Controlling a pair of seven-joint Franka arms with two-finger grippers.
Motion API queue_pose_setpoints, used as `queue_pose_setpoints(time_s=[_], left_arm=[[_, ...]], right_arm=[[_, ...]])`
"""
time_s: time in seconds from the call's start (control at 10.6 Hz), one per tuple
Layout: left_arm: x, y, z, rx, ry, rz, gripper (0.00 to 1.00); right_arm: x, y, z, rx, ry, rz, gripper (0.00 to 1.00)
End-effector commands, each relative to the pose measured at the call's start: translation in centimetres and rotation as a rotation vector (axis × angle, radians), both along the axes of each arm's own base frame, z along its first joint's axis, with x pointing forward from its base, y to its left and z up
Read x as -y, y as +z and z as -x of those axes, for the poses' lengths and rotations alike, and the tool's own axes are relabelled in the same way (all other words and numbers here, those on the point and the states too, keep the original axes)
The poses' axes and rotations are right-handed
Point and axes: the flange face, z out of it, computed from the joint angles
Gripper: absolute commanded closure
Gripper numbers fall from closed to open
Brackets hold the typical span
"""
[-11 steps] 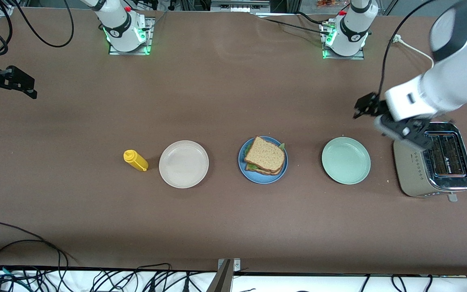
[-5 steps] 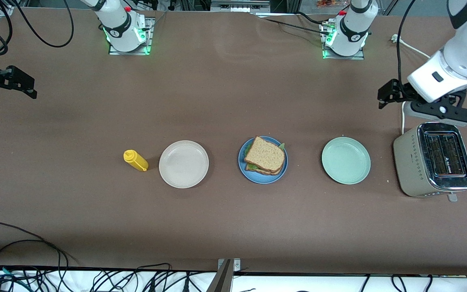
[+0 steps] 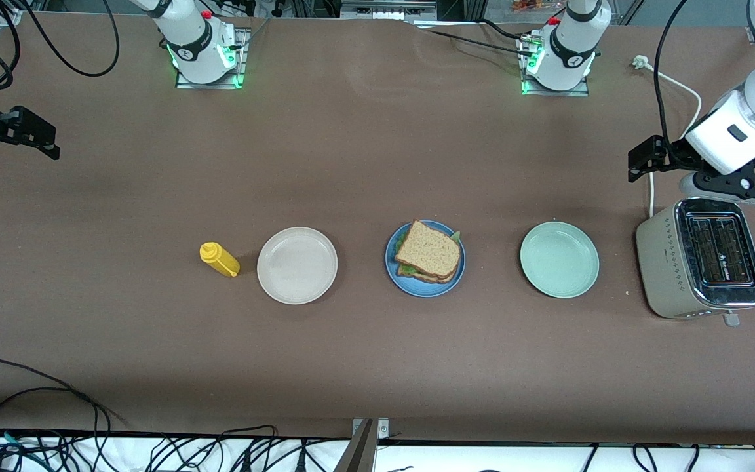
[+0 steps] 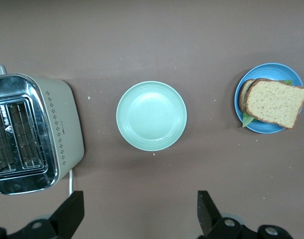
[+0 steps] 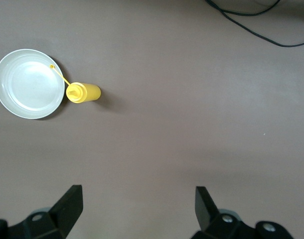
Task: Make sandwich in blue plate with both arms
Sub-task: 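Open the left gripper and raise it back over the toaster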
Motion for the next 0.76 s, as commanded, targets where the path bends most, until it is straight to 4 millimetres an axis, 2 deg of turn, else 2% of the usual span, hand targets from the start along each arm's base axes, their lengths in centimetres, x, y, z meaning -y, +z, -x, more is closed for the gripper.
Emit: queue_pose_setpoints(time_s=[0.0, 0.09, 0.66], left_arm=[[-1.97, 1.73, 0.20, 0.032, 0.057, 0.037, 0.00], [-2.49, 1.81, 0.16, 0.034, 0.065, 0.034, 0.00], [-2.02, 1.62, 0.61, 0.003, 0.055, 0.028, 0.00]], right_arm=[[0.04, 0.59, 0.23, 0.000, -0.004, -0.004, 0.00], [0.04, 0.58, 0.24, -0.001, -0.004, -0.004, 0.00], [-0.05, 0.58, 0.24, -0.001, -0.004, -0.004, 0.00]])
